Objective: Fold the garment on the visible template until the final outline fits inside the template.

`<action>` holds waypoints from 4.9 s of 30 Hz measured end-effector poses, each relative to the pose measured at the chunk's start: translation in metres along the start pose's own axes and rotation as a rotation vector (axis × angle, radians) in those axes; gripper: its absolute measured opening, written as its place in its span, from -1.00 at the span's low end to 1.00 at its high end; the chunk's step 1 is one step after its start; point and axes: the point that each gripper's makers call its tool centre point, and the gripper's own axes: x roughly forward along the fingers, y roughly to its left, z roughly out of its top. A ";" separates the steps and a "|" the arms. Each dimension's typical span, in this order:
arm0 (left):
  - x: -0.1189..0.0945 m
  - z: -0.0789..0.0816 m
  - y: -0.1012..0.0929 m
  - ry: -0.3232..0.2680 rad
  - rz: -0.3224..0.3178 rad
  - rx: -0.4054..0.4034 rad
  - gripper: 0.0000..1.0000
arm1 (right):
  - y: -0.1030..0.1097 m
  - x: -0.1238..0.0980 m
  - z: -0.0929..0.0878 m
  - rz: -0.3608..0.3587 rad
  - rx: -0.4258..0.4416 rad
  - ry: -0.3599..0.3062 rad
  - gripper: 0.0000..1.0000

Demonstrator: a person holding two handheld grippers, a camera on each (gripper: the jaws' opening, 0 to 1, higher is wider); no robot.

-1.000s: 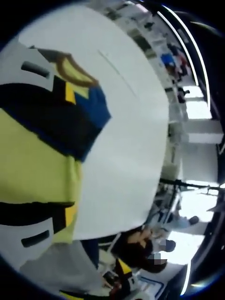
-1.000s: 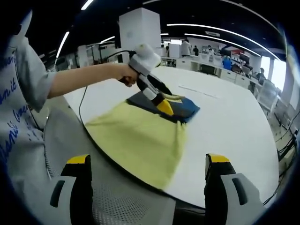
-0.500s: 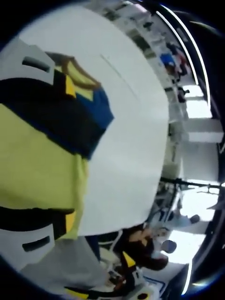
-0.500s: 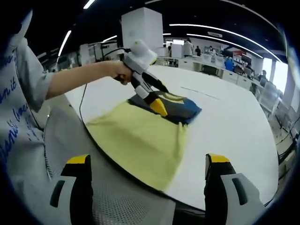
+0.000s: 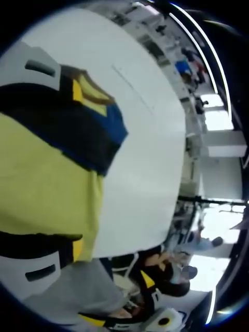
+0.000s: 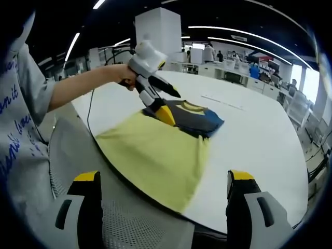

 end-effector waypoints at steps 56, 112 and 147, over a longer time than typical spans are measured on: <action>-0.098 -0.022 -0.014 -0.065 0.088 -0.052 0.99 | 0.000 0.011 0.014 0.037 -0.076 0.030 0.99; -0.172 -0.065 -0.030 -0.074 0.203 -0.110 0.95 | -0.009 0.024 0.025 0.083 -0.138 0.071 0.99; -0.193 -0.083 -0.034 -0.042 0.241 -0.129 0.95 | -0.019 0.020 0.029 0.071 -0.156 0.058 0.99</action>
